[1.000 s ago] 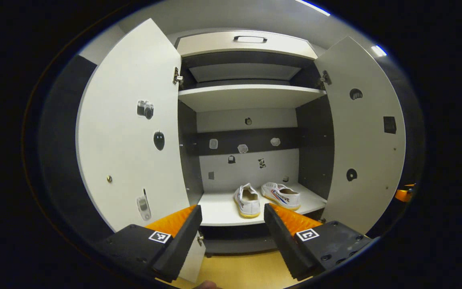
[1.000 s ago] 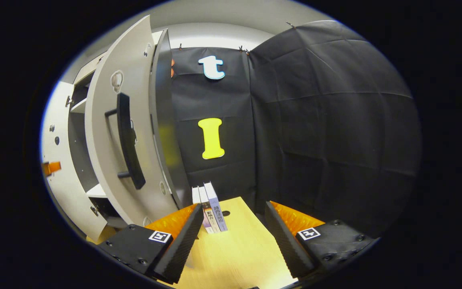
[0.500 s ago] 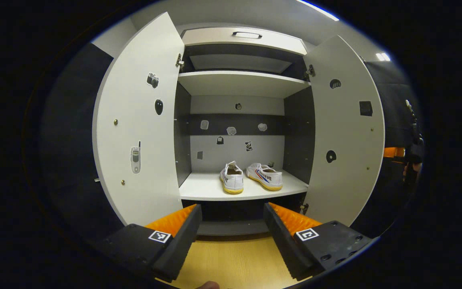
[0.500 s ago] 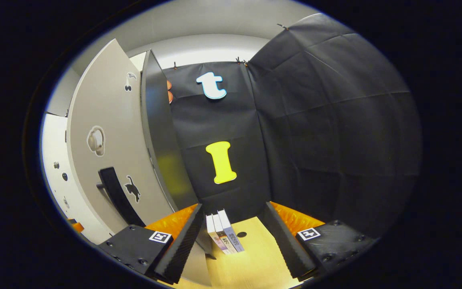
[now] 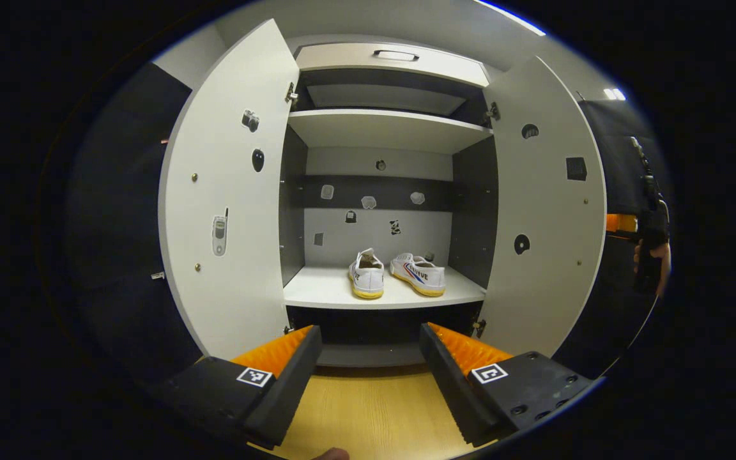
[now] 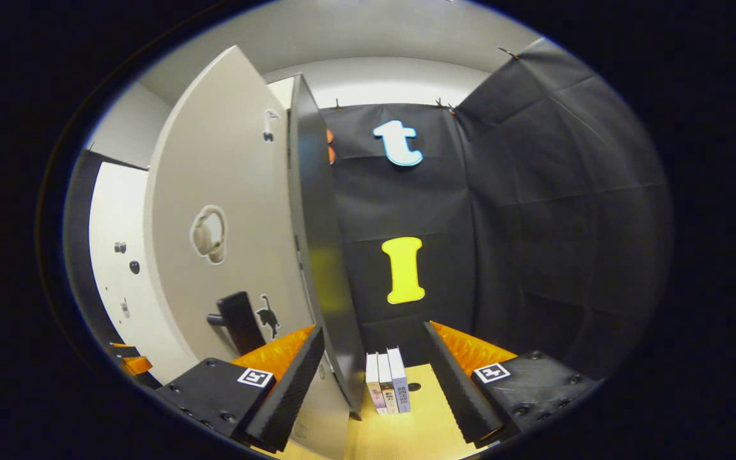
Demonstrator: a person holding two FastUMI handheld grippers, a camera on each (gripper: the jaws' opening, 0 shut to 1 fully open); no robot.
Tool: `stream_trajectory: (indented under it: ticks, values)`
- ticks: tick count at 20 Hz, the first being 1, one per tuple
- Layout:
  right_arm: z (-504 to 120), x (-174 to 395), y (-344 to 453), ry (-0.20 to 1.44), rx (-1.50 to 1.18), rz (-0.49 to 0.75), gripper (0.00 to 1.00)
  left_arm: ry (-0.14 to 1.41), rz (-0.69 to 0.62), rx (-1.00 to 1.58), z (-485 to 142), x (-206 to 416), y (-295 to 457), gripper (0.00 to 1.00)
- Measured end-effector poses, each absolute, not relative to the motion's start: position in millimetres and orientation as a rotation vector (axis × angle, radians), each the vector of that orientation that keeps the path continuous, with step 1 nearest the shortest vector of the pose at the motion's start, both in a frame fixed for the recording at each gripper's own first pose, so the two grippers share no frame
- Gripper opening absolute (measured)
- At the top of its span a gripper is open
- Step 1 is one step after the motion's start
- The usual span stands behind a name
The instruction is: Grab one shoe with the right hand and put it into the shoe cabinet, grab the other shoe with the left hand and put it into the shoe cabinet; then close the right door with the right hand and the left door with the left hand.
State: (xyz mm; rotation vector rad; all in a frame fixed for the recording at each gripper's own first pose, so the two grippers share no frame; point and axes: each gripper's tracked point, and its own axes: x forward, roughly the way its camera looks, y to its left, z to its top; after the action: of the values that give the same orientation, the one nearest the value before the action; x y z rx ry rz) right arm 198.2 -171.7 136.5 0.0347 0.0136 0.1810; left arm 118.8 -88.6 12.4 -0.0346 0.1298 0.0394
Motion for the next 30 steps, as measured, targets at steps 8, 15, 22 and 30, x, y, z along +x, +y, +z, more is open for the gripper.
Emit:
stream_trajectory:
  ticks: [8, 15, 22, 30]
  values:
    - [133, 192, -161, 0.041, -0.01, 0.169, 0.96, 0.156, 0.098, -0.064, 2, 101, -67, 0.98]
    - [128, 184, -130, 0.05, -0.02, 0.179, 0.96, 0.17, 0.166, -0.079, -4, 73, -35, 0.98]
    - [125, 188, -74, 0.04, 0.005, 0.214, 0.97, 0.199, 0.243, -0.102, -15, 46, 1, 0.96]
    - [102, 181, 5, 0.134, 0.168, 0.354, 0.98, 0.192, 0.273, -0.109, -19, 25, 20, 0.95]
